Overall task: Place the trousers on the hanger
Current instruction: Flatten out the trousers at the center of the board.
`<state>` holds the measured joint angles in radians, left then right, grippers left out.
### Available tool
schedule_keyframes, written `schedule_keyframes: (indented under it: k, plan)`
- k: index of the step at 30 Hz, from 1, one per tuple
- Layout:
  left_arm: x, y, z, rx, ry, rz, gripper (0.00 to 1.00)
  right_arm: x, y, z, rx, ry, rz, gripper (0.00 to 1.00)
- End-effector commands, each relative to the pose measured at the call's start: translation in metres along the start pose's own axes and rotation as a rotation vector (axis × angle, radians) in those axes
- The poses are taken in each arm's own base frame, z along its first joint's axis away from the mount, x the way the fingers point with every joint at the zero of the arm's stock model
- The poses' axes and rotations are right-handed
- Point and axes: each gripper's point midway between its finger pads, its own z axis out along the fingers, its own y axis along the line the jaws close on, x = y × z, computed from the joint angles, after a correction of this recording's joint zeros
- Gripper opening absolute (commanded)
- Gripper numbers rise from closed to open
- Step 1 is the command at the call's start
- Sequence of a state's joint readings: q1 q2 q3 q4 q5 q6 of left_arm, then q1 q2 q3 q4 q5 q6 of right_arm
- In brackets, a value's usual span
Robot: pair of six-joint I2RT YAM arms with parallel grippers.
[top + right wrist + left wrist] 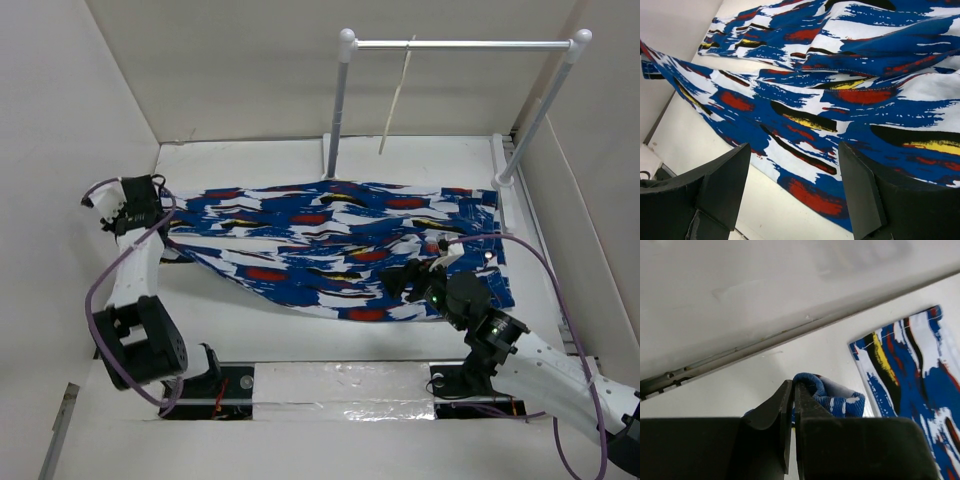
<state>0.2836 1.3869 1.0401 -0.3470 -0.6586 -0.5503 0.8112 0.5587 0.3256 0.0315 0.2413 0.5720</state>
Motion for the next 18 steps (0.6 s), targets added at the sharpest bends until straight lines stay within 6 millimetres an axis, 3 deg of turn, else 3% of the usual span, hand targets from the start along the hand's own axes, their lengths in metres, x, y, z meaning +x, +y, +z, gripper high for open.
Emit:
schedule_keyframes:
  k: [1,2,3,5,6,7,8,10,11,13,14,18]
  plan:
    - [-0.018,0.009,-0.013,0.065,-0.085,-0.136,0.00,-0.012,0.008,0.002,-0.035,-0.047,0.005,0.76]
    - [-0.032,0.004,-0.025,0.134,-0.131,-0.192,0.00,-0.011,0.008,0.002,-0.034,-0.046,0.004,0.76]
    - [-0.022,-0.002,-0.028,0.192,-0.101,-0.197,0.00,-0.011,0.007,0.002,-0.032,-0.046,0.004,0.76]
    - [-0.019,-0.001,-0.033,0.231,-0.094,-0.232,0.09,-0.010,0.007,0.002,-0.035,-0.040,0.003,0.76]
    - [-0.013,0.014,-0.026,0.170,-0.083,-0.250,0.14,-0.010,0.007,0.002,-0.033,-0.039,0.003,0.76]
    - [-0.007,0.023,-0.021,0.120,-0.061,-0.302,0.26,-0.011,0.005,0.002,-0.018,-0.044,0.004,0.76]
    - [0.006,0.034,-0.014,0.063,-0.023,-0.287,0.30,-0.008,-0.001,0.002,0.008,-0.035,0.003,0.76]
    - [0.010,0.059,-0.004,-0.033,0.020,-0.332,0.33,-0.012,-0.008,0.001,0.057,-0.042,0.024,0.76]
    - [0.006,0.065,-0.002,-0.039,0.021,-0.350,0.34,-0.012,-0.009,0.000,0.061,-0.039,0.024,0.76]
    - [0.006,0.072,-0.002,-0.019,0.036,-0.377,0.45,-0.012,-0.014,-0.001,0.069,-0.052,0.027,0.76]
    - [0.001,0.072,-0.006,0.001,0.011,-0.390,0.48,-0.015,-0.014,-0.001,0.065,-0.065,0.031,0.76]
    - [0.026,0.051,-0.008,0.135,0.096,-0.359,0.53,-0.015,-0.015,-0.002,0.057,-0.063,0.032,0.76]
